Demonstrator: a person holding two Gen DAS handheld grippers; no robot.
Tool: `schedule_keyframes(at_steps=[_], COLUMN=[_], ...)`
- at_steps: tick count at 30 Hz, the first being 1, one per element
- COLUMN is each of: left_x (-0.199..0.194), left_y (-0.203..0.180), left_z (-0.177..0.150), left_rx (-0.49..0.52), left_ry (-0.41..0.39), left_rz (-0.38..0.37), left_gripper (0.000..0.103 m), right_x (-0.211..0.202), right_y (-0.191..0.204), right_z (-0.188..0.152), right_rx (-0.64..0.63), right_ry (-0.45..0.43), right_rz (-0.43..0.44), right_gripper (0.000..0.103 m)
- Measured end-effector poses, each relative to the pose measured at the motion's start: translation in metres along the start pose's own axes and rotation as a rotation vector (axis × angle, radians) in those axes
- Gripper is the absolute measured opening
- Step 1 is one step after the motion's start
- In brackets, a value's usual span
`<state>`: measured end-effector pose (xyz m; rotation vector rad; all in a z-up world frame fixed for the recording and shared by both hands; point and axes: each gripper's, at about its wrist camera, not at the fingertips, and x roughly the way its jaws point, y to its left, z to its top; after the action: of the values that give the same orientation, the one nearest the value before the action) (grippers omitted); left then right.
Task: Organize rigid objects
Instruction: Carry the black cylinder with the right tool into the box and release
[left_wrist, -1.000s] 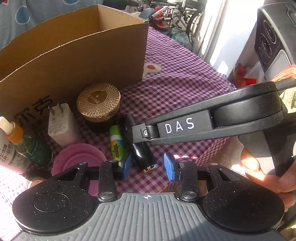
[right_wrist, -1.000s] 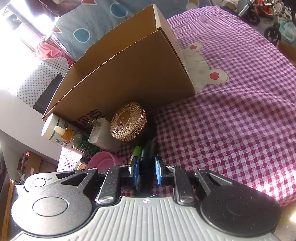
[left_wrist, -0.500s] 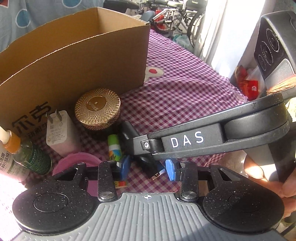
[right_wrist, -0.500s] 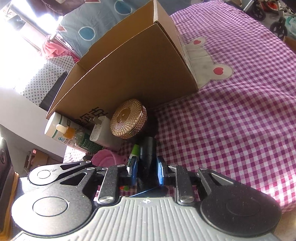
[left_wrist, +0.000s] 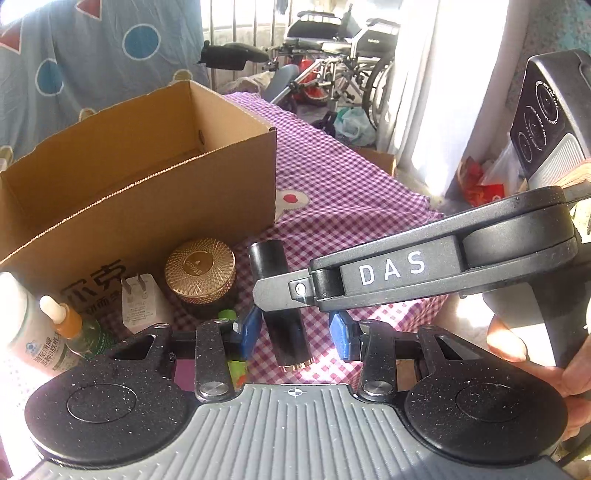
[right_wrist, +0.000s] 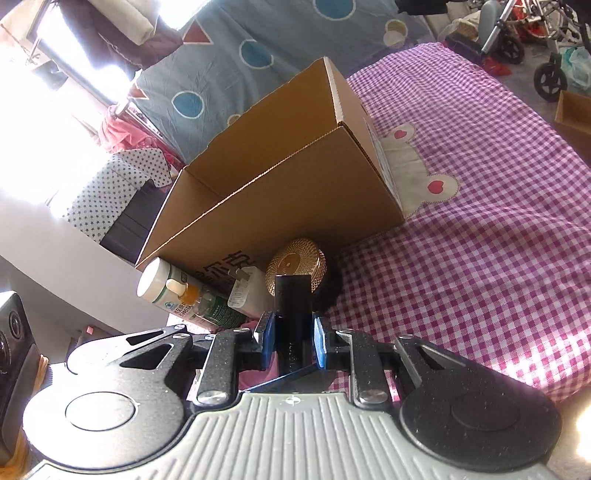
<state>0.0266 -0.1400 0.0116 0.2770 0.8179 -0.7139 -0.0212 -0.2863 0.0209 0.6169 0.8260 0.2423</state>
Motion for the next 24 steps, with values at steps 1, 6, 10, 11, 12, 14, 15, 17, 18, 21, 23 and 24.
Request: schedule_keyframes(at_steps=[1,6,10,11,12,14,15,17,18,21,23,24], left_x=[-0.006,-0.049,-0.075,-0.078,-0.081,-0.084,-0.083,-0.074,-0.069,-0.048,-0.033,-0.024], left_y=[0.0,0.01,0.035,0.041,0.05,0.068,0.076,0.097,0.108,0.142,0.162,0.171], left_z=[0.003,0.027,0.055,0.059,0.067,0.077,0.081,0.088,0.09,0.092,0.089,0.087], left_rx=[0.007,0.002,-0.043,-0.054,-0.072,-0.106,-0.119,-0.16,-0.184,-0.257,-0.3,-0.318], left_ry=[-0.019,-0.14,-0.194,-0.198,-0.2,-0.194,-0.187,-0.157,-0.133,-0.049,0.005,0.034], left_rz=[0.006,0.061,0.123,0.133,0.149,0.177,0.192,0.207,0.209,0.197,0.179,0.171], left_gripper=[0.039,0.039,0.039,0.039,0.039,0.039,0.039,0.039,0.039,0.039,0.039,0.039], right_x=[-0.006,-0.027,-0.022,-0.018,-0.01,0.009,0.02,0.047,0.06,0.106,0.137,0.152], right_y=[0.007,0.048,0.082,0.09,0.099,0.112,0.117,0.125,0.127,0.128,0.123,0.12], right_z=[0.003,0.031,0.067,0.076,0.087,0.107,0.116,0.136,0.143,0.161,0.167,0.17], right_rx=[-0.016,-0.125,-0.211,-0.229,-0.245,-0.267,-0.272,-0.263,-0.259,-0.228,-0.193,-0.175], right_ry=[-0.017,-0.097,-0.112,-0.108,-0.095,-0.057,-0.034,0.031,0.063,0.176,0.255,0.295], right_rz=[0.004,0.057,0.13,0.145,0.164,0.194,0.206,0.224,0.227,0.218,0.203,0.196], right_gripper=[0.024,0.024,0.024,0.024,0.024,0.024,0.024,0.024,0.024,0.024,0.024,0.024])
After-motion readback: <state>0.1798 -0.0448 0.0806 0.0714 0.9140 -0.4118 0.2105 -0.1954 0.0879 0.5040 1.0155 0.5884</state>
